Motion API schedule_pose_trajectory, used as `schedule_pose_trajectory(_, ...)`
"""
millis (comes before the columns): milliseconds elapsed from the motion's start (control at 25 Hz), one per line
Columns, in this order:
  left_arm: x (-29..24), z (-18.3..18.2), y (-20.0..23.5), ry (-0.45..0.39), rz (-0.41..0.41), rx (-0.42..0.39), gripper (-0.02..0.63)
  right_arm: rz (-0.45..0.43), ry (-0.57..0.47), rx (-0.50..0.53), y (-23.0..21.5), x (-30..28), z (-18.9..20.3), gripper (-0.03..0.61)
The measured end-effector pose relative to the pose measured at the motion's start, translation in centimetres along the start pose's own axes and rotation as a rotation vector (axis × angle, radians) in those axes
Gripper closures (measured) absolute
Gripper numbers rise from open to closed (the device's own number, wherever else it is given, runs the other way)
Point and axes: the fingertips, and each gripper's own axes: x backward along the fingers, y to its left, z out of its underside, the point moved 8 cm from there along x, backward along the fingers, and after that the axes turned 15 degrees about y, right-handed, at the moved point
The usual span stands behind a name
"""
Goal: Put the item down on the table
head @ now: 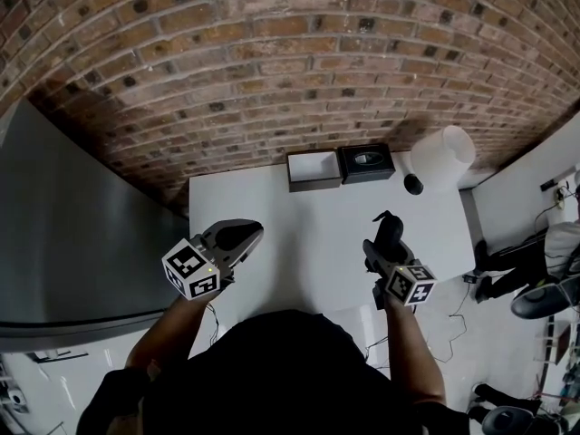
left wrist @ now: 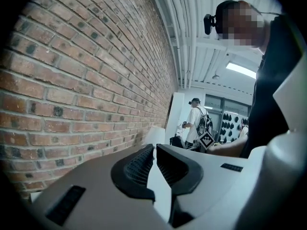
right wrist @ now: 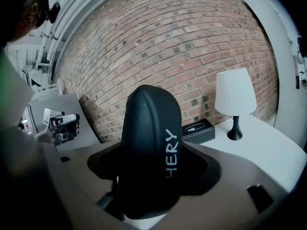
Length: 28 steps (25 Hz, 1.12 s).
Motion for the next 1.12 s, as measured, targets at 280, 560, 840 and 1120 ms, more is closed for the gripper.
schedule_pose_trajectory(280,-0.4,0.2,0.5,0.014,0.000,0.001,0.574,-0.010,0.070,0.003,-0.9,-2.6,0.9,0.238)
schedule_pose_trajectory(560,-1.0,0.1,1.3,0.016,-0.004,0.014,0.574,0.029,0.126,-0.002,-2.3,-5.1,1.3,0.238)
schedule_pose_trajectory(840,-1.5,0.5,2.4,0.025,-0.012,0.033,0.574,0.066,0.191,0.002,-4.7,-7.7,2.5,0.238)
schedule_pose_trajectory(1120,-2.0,0.7,3.1,0.035,-0.023,0.049,0.575,0.078,0.246,0.018,-6.1,-10.2,3.5,0.238)
